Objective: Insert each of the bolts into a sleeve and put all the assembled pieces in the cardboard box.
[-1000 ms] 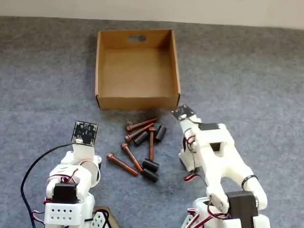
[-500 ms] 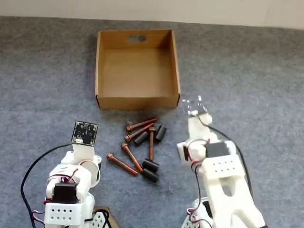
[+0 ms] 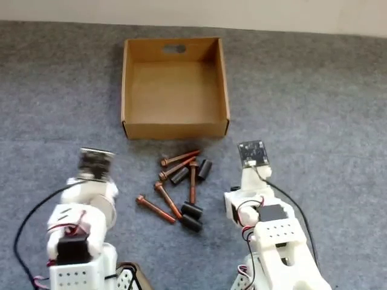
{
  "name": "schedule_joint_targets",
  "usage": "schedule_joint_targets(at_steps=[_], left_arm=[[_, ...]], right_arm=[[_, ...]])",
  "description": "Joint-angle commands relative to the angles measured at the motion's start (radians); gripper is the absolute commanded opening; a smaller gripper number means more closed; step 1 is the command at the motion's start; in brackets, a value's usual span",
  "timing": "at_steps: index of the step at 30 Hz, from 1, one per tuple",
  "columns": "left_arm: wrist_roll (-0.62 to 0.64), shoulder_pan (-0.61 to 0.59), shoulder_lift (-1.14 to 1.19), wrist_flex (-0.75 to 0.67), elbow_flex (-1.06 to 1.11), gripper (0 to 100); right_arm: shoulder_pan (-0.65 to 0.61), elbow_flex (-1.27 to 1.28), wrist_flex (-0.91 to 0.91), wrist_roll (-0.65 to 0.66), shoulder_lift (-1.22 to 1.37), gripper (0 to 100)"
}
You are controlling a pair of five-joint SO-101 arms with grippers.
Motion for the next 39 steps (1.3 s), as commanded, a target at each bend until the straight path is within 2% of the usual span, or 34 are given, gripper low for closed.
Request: schedule_joint_targets(at_steps=[1,5,11,15,19,23,27,30,36,39], left_arm=[[0.046,-0.018,0.008,-0.008,-0.143,17],[0.044,-0.016,0.145,0.000,-0.222,17],[0.049,0.004,0.642,0.015,-0.395,17],[0.060,0.110,0.934,0.189,-0.553,17],[0.206,0.226,1.092,0.325,-0.659,17],[0.359,0.308,1.162,0.330,-0.679,17],[0.457,0.400,1.191,0.330,-0.648,17],[0.489,0.460,1.208,0.308,-0.602,17],[0.655,0.447,1.277,0.008,-0.478,17],[0.698,0.446,1.317,-0.044,-0.458,17]], right_arm=[[-0.008,-0.005,-0.016,-0.006,-0.022,0.6],[-0.008,-0.002,-0.016,-0.006,-0.022,0.6],[-0.008,-0.002,-0.016,-0.006,-0.018,0.6],[-0.008,-0.002,-0.016,-0.006,-0.018,0.6],[-0.008,-0.002,-0.016,-0.006,-0.018,0.6],[-0.008,-0.001,-0.016,-0.006,-0.016,0.6],[-0.008,-0.001,-0.016,-0.006,-0.016,0.6],[-0.008,-0.001,-0.016,-0.006,-0.015,0.6],[-0.008,0.015,-0.016,-0.005,-0.022,0.6],[-0.008,0.015,-0.016,-0.005,-0.022,0.6]])
